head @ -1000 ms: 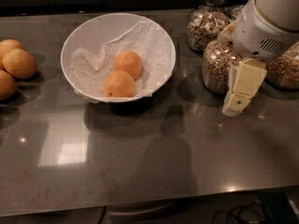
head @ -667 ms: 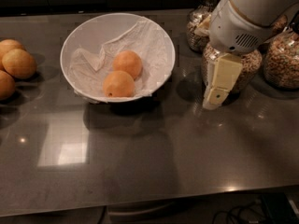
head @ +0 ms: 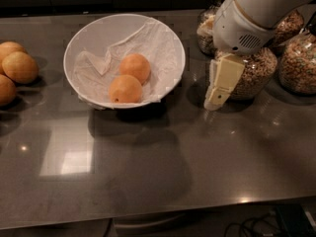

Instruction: Pick orange from white bowl

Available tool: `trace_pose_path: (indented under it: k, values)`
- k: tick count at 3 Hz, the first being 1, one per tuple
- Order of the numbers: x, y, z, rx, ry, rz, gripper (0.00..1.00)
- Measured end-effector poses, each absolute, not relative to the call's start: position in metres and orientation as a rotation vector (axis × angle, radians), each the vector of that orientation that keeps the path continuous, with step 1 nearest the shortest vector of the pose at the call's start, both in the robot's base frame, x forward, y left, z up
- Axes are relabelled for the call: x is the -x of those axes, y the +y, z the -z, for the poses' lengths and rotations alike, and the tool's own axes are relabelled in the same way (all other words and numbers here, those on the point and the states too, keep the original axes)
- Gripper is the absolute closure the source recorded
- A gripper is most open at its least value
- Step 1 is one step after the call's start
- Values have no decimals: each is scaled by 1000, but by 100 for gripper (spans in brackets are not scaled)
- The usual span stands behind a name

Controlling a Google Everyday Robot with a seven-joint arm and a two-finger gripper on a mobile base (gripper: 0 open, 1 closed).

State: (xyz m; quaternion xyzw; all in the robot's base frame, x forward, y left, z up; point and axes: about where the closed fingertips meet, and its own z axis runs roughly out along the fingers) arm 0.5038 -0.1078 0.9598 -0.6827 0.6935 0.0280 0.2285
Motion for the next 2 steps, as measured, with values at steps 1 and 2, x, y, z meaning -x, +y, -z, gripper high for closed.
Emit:
trace_pose_path:
  k: [1, 2]
  values:
    - [-540, -72, -963, 1890, 1759, -102, 0]
    - [-573, -48, -965, 1893, 1611, -99, 0]
